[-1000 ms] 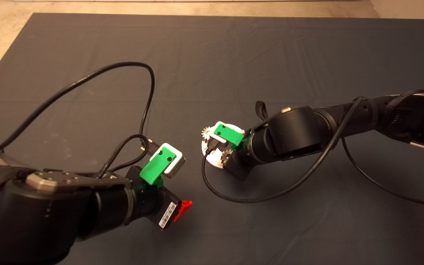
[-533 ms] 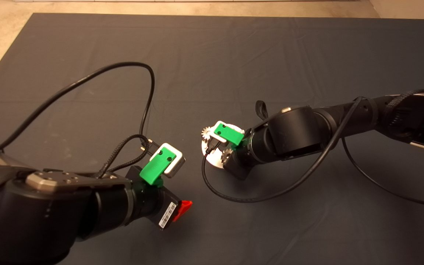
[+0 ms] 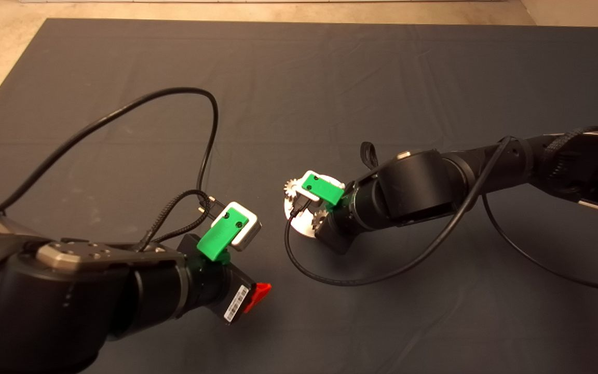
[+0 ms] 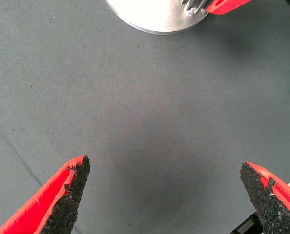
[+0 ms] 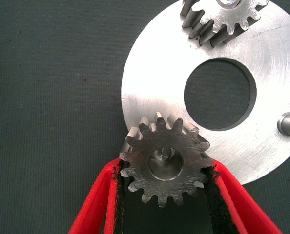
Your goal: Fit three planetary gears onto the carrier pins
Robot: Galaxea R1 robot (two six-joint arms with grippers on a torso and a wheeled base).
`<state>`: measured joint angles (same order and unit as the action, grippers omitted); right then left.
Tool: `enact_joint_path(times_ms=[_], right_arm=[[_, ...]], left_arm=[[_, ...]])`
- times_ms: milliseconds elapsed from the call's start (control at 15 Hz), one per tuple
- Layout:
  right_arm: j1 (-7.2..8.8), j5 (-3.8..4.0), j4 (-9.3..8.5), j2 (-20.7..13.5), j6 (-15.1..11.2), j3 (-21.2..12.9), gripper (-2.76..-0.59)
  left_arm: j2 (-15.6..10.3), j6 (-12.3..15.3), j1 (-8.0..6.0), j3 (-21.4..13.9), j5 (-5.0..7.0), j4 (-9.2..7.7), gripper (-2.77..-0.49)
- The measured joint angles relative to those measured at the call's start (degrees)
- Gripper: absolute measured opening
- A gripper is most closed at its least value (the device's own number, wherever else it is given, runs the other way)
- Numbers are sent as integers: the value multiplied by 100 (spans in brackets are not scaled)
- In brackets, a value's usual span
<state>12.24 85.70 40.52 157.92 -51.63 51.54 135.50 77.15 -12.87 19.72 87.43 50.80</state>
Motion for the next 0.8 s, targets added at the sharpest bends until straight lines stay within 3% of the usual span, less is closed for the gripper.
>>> enact_joint_path(times_ms=[800], right_arm=[[-1,5,38,-69,-3,-56,-241]], left_arm=[[-5,0,0,0,2,0,-104]])
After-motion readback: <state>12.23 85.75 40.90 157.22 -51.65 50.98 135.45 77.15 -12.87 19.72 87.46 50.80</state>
